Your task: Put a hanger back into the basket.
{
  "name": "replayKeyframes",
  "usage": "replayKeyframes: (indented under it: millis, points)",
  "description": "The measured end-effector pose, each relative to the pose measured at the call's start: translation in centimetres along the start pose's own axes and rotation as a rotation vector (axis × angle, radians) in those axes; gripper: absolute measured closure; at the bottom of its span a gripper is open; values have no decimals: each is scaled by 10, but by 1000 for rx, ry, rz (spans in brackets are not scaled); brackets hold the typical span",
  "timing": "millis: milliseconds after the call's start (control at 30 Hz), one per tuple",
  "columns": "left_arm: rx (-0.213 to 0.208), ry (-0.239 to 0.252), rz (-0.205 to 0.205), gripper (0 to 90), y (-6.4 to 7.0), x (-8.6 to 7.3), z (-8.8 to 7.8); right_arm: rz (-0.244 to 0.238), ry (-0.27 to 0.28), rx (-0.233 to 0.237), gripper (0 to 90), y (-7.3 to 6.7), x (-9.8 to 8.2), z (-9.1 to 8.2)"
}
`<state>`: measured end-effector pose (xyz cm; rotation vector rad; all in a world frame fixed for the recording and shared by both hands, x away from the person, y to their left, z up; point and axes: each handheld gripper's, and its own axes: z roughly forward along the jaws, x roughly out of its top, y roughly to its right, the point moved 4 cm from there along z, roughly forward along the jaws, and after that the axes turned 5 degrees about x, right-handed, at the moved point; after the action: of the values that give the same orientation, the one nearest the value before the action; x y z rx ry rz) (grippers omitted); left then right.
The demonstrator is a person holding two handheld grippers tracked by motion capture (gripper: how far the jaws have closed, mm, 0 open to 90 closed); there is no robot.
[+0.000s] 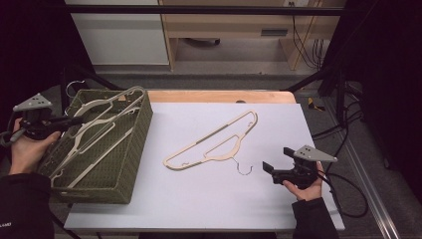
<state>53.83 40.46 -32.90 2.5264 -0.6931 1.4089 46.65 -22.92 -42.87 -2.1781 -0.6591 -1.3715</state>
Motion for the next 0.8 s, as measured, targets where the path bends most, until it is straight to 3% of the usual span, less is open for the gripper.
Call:
replayKeyframes:
  millis: [133,533,800]
  points:
    - [-2,-3,-28,856,-2,-7,2,1,0,2,42,0,0,0]
    - [-7,-112,-60,854,2,-33,31,2,2,3,41,0,0,-1]
    - [8,-128,-125,840,-3,-47,37,4,3,6,41,-1,0,-1]
